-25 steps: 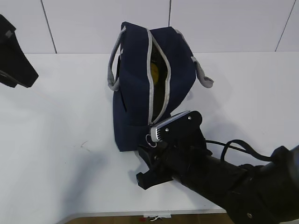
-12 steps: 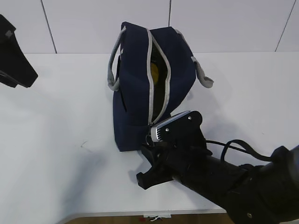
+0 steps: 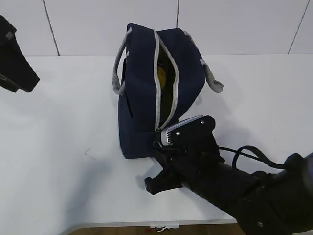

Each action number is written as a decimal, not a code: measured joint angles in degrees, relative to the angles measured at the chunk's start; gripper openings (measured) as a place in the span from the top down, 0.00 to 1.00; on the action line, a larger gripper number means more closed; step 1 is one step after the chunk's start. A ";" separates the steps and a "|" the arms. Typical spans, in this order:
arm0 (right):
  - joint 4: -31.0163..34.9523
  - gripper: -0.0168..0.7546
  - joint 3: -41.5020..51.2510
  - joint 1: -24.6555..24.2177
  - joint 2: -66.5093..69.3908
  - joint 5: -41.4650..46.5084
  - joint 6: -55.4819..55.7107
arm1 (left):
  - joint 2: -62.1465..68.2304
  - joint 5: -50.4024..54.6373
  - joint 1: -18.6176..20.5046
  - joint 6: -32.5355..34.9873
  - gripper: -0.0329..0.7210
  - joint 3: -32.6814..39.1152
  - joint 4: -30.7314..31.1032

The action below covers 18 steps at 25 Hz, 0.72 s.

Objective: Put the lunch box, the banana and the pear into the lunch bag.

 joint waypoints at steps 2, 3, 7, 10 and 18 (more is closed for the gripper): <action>-0.20 0.96 0.00 0.00 -0.84 1.22 0.00 | 0.00 0.00 0.00 0.00 0.60 0.00 0.00; -0.32 0.96 0.00 0.00 -1.88 2.26 0.00 | 0.00 0.00 0.00 0.00 0.61 0.00 0.00; -0.41 0.96 0.00 0.00 -7.97 8.16 0.00 | 0.00 0.00 0.00 0.00 0.61 0.00 0.00; -0.41 0.96 0.00 0.00 -11.89 12.87 0.00 | 0.00 0.00 0.00 0.00 0.61 0.00 0.00; -0.41 0.96 -1.01 0.00 -20.63 25.88 0.00 | 0.00 0.00 0.00 0.00 0.62 0.00 1.68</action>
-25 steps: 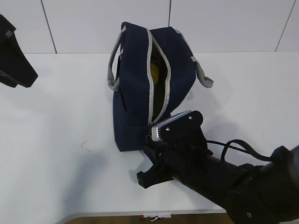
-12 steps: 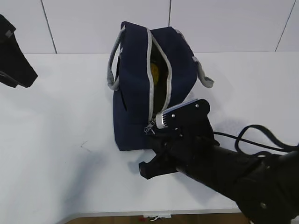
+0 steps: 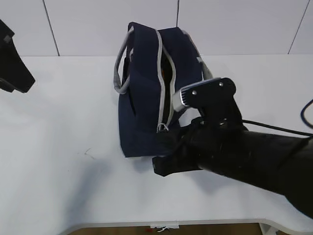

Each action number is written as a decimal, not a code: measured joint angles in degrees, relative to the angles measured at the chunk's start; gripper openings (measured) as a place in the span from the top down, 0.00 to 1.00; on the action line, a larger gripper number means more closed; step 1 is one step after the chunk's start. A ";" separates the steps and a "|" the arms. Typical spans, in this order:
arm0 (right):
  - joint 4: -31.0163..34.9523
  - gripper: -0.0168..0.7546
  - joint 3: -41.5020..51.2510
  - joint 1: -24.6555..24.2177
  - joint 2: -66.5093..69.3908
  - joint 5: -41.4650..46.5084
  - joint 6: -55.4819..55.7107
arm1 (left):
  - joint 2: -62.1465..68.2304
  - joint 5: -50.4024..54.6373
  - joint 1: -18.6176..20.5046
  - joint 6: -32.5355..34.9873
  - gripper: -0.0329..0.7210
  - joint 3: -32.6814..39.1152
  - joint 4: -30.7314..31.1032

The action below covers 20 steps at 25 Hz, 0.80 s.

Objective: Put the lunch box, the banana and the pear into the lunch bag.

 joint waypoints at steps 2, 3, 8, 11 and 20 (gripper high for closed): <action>0.00 0.96 -1.19 0.00 -2.48 3.34 0.00 | 0.00 0.00 0.00 0.00 0.62 0.00 0.54; 0.00 0.96 -2.02 0.00 -3.51 5.09 0.00 | 0.00 0.00 0.00 0.00 0.62 0.00 0.68; 0.00 0.96 -7.50 0.00 -5.65 12.11 -1.57 | 0.00 0.00 0.00 0.00 0.62 0.00 2.37; 0.00 0.96 -11.48 0.00 -5.65 15.82 -3.21 | 0.00 0.00 0.00 0.86 0.62 0.00 2.61; -0.24 0.96 -21.84 0.00 -4.84 25.79 -12.53 | 0.00 -0.15 0.00 6.67 0.63 0.96 2.59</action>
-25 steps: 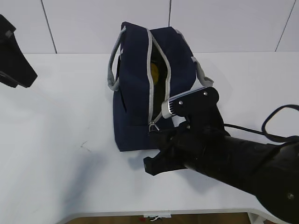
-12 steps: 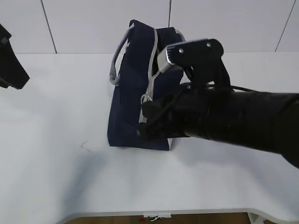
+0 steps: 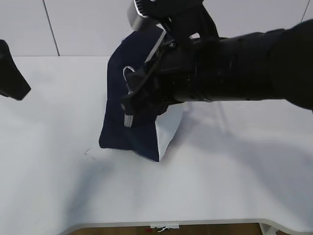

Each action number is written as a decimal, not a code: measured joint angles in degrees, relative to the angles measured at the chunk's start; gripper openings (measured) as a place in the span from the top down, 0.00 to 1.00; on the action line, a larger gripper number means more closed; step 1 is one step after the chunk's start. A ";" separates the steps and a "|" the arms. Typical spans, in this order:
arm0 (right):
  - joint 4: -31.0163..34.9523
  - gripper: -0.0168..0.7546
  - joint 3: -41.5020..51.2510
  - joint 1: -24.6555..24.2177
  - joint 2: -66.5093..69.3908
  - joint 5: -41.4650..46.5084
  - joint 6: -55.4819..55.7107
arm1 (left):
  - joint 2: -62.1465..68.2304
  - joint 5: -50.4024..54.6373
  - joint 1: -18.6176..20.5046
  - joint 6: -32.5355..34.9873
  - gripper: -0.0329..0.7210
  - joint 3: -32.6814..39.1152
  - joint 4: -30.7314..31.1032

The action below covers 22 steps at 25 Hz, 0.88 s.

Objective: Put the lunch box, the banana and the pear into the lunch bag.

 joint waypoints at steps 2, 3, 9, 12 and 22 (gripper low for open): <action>0.00 0.96 -1.21 0.00 0.34 0.93 -0.44 | -0.14 -1.76 0.00 2.88 0.63 2.16 -0.85; -0.11 0.96 -1.64 0.00 0.37 1.28 -0.59 | -0.13 -2.89 0.00 4.17 0.63 3.47 -1.43; -0.19 0.96 -1.90 0.00 0.37 2.43 -0.85 | -0.13 -15.43 0.00 16.28 0.63 13.14 -12.21; -0.19 0.96 -1.90 0.00 0.37 2.45 -0.94 | -0.02 -21.15 0.00 23.32 0.62 16.42 -18.97; -0.19 0.96 -2.03 0.00 0.47 -2.66 -2.53 | 7.99 -29.16 0.00 41.57 0.49 18.09 -34.95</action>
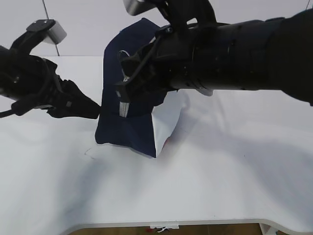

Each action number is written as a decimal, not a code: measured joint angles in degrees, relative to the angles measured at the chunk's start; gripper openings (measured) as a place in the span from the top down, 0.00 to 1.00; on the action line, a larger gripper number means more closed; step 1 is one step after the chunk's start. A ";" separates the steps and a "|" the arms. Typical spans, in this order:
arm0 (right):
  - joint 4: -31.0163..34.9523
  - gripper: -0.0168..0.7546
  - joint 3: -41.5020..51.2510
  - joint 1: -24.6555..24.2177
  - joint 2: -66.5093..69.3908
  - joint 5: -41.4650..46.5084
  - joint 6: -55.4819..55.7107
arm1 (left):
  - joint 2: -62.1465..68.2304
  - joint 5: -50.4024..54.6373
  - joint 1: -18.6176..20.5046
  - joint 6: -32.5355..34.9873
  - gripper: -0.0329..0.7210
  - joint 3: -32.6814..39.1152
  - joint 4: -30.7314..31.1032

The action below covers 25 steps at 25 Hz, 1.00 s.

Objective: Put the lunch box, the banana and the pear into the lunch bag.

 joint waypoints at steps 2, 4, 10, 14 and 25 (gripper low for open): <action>0.00 0.96 0.00 0.00 0.00 0.00 -0.34 | 1.15 -0.42 0.00 4.33 0.49 0.00 -3.97; 0.00 0.96 0.00 0.00 0.00 0.10 -0.63 | 1.56 -0.67 0.00 9.12 0.49 0.00 -8.84; 0.00 0.96 0.00 0.00 0.00 0.10 -2.11 | 2.65 -0.70 0.00 19.47 0.50 0.00 -18.11; 0.00 0.96 0.00 0.00 0.00 0.10 -2.24 | 4.94 -0.08 0.00 23.14 0.64 0.00 -22.70; 0.00 0.96 0.00 0.00 0.00 -0.35 -3.16 | 6.38 1.13 0.00 25.06 0.96 0.00 -21.70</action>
